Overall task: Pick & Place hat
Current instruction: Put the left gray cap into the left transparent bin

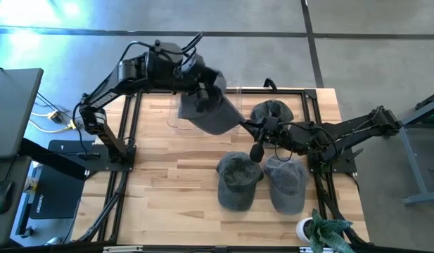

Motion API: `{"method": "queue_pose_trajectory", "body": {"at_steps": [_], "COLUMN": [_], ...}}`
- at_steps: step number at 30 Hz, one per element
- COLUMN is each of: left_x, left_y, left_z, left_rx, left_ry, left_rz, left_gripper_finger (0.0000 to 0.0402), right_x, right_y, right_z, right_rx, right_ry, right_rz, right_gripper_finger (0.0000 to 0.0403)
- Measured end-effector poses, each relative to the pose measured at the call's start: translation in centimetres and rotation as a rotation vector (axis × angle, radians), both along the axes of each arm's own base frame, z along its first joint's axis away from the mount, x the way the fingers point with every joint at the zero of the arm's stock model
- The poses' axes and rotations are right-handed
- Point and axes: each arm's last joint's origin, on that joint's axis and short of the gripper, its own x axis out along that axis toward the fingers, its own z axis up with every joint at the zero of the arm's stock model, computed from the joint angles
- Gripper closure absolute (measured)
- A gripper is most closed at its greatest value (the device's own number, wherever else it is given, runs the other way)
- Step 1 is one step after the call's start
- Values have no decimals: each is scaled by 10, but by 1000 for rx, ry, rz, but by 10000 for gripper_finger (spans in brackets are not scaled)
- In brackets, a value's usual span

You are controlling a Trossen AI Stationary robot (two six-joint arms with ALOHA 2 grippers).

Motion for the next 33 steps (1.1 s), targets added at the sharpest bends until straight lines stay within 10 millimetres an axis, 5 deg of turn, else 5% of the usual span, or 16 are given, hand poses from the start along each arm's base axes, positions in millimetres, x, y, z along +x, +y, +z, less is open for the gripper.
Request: {"method": "queue_pose_trajectory", "body": {"at_steps": [10,27,33], "left_x": [2,-53,-71], "left_y": [-1,-16,-15], "left_z": [-4,12,-9], "left_rx": [5,-155,-170], "left_ry": [33,47,304], "left_rz": [-64,-170,-12], "left_gripper_finger": [280,280,280], "right_x": [0,0,0], "right_y": [0,0,0], "right_z": [0,-1,-1], "right_rx": [17,19,19], "right_ry": [-3,-2,-1], "right_rz": [-6,-12,-7], "right_gripper_finger": [397,395,397]}}
